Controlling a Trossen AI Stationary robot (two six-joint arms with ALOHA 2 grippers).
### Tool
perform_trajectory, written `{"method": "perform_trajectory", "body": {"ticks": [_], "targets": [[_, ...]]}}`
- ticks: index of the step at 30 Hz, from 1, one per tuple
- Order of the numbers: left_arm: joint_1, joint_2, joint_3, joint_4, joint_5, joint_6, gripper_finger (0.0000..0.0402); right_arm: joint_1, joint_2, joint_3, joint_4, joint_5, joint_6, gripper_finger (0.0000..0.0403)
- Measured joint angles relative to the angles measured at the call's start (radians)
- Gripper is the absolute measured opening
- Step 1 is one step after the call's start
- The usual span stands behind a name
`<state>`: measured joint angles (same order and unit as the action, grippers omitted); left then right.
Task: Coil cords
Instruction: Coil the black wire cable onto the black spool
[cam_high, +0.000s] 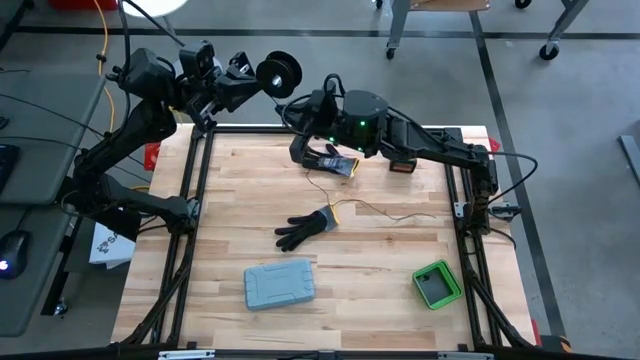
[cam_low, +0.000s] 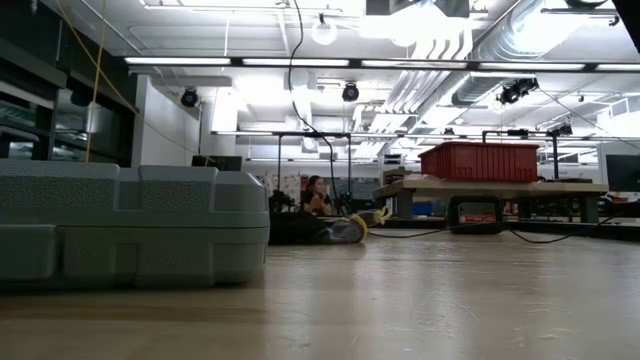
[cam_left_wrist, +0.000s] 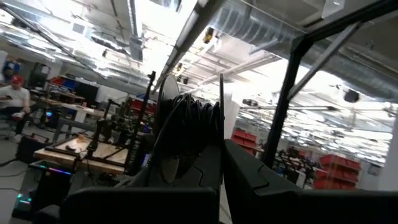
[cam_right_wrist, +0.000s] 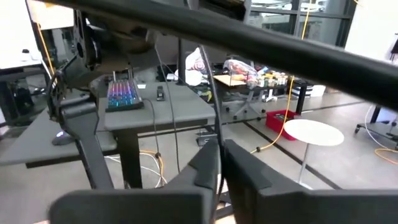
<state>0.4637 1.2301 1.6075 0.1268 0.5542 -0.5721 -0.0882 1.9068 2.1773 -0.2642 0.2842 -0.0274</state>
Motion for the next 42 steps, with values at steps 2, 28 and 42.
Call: {"method": "perform_trajectory", "body": {"ticks": [2, 28, 42], "targets": [[0.001, 0.0, 0.0, 0.0, -0.025, 0.007, 0.0, 0.01, 0.0, 0.0, 0.0, -0.004, -0.007, 0.0008], [0.175, -0.046, -0.001, -0.12, -0.077, 0.078, 0.0, 0.092, -0.126, 0.001, -0.237, -0.052, 0.027, 0.0], [0.178, -0.069, 0.002, -0.529, 0.018, 0.062, 0.0, 0.086, -0.181, 0.001, -0.329, -0.056, -0.026, 0.0]]}}
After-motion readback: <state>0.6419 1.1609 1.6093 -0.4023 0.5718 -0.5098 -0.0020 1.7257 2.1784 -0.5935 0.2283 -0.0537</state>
